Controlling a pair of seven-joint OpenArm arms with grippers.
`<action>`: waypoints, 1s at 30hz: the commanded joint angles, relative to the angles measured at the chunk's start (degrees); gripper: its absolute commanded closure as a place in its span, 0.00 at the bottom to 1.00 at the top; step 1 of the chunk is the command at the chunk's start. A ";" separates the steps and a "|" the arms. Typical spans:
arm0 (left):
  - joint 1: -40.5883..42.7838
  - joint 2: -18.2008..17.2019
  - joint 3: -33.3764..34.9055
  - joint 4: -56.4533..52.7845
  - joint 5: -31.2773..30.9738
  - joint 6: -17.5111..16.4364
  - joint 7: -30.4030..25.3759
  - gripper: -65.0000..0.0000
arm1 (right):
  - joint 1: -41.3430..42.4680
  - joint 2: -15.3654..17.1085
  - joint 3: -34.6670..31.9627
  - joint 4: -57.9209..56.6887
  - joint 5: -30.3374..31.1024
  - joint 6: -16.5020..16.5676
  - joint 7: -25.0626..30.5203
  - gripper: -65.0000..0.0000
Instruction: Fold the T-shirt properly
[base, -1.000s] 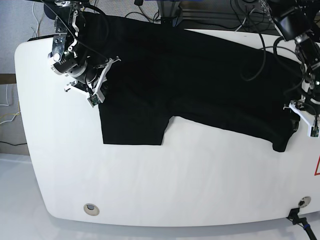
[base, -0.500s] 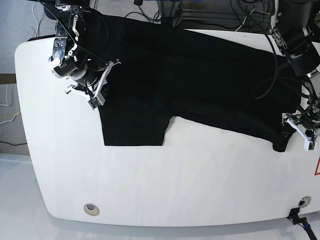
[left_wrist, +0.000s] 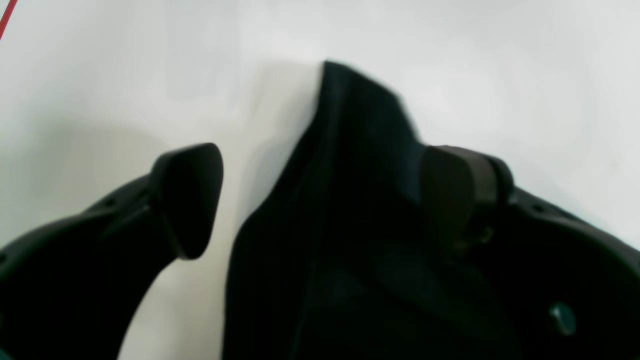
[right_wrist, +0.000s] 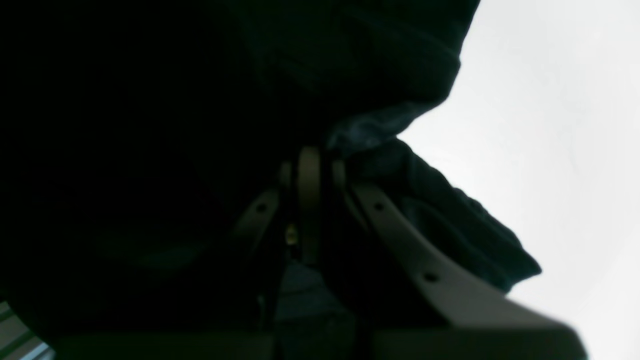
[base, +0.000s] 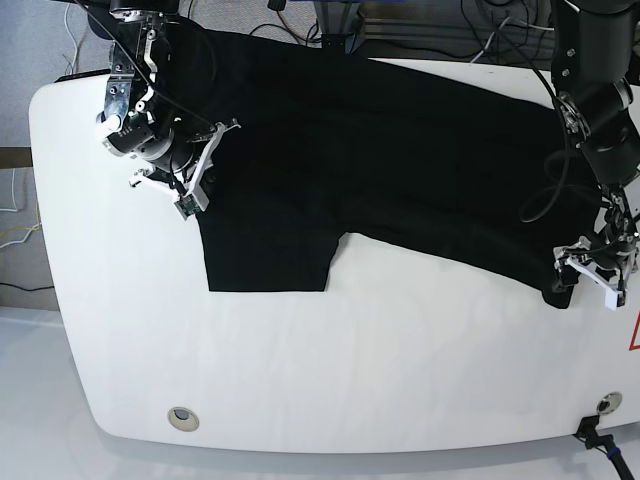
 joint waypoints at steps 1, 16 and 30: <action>-3.13 -0.87 -0.20 -1.35 -1.13 -0.60 -2.18 0.10 | 0.63 0.46 0.22 0.90 0.48 0.05 0.88 1.00; -3.31 -0.52 -0.37 -1.97 -1.22 3.62 -3.67 0.10 | 0.63 0.46 0.31 0.90 0.48 0.05 1.05 1.00; -2.43 -0.43 -0.29 -2.06 -1.22 4.67 -3.67 0.64 | 0.20 0.46 0.31 0.90 0.48 0.05 3.07 1.00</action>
